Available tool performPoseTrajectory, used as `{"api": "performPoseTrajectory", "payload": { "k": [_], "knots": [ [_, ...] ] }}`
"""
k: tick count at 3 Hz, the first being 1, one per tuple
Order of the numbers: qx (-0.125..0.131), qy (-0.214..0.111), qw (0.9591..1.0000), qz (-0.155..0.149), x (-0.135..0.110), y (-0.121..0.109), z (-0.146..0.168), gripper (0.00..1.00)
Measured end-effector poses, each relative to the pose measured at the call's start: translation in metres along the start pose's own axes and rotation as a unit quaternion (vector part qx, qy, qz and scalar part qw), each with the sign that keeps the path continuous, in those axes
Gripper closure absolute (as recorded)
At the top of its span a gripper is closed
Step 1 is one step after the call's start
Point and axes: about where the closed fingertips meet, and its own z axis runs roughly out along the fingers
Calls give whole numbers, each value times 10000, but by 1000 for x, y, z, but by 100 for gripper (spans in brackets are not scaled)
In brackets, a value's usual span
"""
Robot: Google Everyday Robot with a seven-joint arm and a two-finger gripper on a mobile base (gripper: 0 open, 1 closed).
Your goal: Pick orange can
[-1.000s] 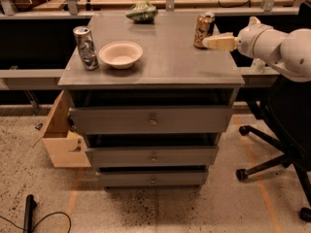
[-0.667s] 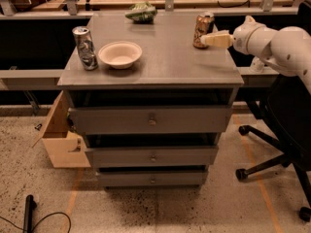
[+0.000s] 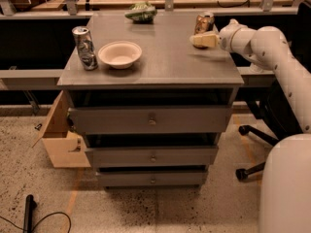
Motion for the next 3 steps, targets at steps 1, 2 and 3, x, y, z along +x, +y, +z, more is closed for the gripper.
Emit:
{"api": "performPoseTrajectory", "payload": {
  "k": [1, 2, 3],
  "knots": [
    [-284, -67, 9996, 60, 0, 15, 24, 18],
    [-494, -165, 9986, 74, -2, 24, 33, 42],
    [-619, -425, 9972, -55, -24, 31, 25, 65]
  ]
}}
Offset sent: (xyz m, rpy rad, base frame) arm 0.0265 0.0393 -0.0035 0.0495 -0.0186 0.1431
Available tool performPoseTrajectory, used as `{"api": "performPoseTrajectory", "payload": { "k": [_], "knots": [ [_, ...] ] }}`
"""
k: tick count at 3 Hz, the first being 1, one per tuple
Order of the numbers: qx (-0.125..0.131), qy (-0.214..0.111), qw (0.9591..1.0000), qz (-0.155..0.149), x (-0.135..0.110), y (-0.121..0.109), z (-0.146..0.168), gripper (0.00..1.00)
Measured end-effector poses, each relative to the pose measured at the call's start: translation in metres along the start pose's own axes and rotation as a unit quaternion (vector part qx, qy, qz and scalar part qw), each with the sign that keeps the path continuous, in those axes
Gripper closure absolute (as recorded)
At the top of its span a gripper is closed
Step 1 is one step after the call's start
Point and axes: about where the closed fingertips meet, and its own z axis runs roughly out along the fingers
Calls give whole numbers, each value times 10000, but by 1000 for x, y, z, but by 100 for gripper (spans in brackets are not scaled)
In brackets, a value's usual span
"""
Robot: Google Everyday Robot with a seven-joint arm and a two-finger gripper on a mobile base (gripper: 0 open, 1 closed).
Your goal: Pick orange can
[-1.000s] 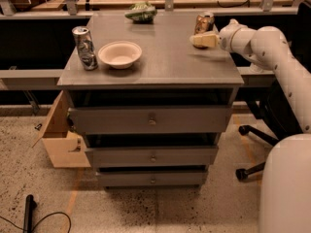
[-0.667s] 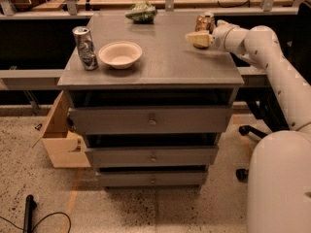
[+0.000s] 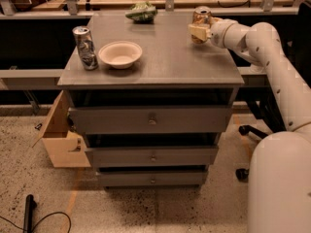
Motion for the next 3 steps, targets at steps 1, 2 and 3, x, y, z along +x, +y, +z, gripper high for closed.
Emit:
{"api": "performPoseTrajectory", "payload": {
  "k": [1, 2, 3],
  "knots": [
    [-325, -441, 9983, -213, -49, 24, -16, 87],
    [-390, -507, 9977, -240, -53, 32, -12, 100],
    [-389, -503, 9977, -237, -53, 32, -12, 100]
  ]
}}
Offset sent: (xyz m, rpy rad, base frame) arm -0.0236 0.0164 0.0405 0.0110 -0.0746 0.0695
